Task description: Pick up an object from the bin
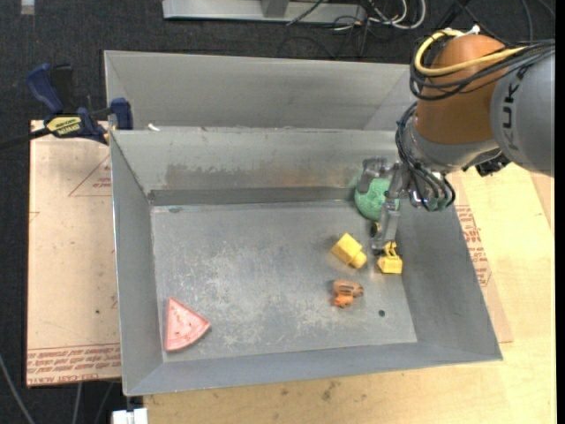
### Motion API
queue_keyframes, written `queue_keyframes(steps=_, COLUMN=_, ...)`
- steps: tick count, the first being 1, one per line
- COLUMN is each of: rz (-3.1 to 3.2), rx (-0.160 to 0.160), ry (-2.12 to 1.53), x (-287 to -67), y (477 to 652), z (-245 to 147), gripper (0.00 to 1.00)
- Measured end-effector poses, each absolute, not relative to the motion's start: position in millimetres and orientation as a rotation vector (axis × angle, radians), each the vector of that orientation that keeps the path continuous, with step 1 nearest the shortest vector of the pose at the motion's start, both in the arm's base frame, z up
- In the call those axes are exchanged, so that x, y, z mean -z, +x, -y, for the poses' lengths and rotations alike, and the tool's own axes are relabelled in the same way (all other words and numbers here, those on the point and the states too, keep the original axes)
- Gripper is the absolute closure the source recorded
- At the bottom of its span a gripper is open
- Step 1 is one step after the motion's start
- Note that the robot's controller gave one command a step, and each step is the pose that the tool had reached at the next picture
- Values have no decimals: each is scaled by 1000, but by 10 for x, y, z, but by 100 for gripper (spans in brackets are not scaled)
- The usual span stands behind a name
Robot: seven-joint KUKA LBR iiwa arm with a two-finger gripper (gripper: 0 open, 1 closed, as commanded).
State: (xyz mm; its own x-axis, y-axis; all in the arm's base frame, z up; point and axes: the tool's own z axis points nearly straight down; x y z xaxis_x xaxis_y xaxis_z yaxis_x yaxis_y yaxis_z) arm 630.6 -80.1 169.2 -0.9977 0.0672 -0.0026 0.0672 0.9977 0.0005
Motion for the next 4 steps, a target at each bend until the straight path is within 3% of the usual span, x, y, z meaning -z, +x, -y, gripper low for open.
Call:
queue_keyframes(steps=1, rz=-3123, rx=-2, ry=321, x=-1475, y=6286, z=884, gripper=0)
queue_keyframes(steps=2, rz=-3060, rx=-3, ry=692, x=-755, y=6217, z=932, gripper=0)
queue_keyframes(steps=3, rz=-3038, rx=-2, ry=747, x=-741, y=6105, z=788, gripper=100)
queue_keyframes(steps=4, rz=-3038, rx=-2, ry=747, x=-741, y=6105, z=788, gripper=100)
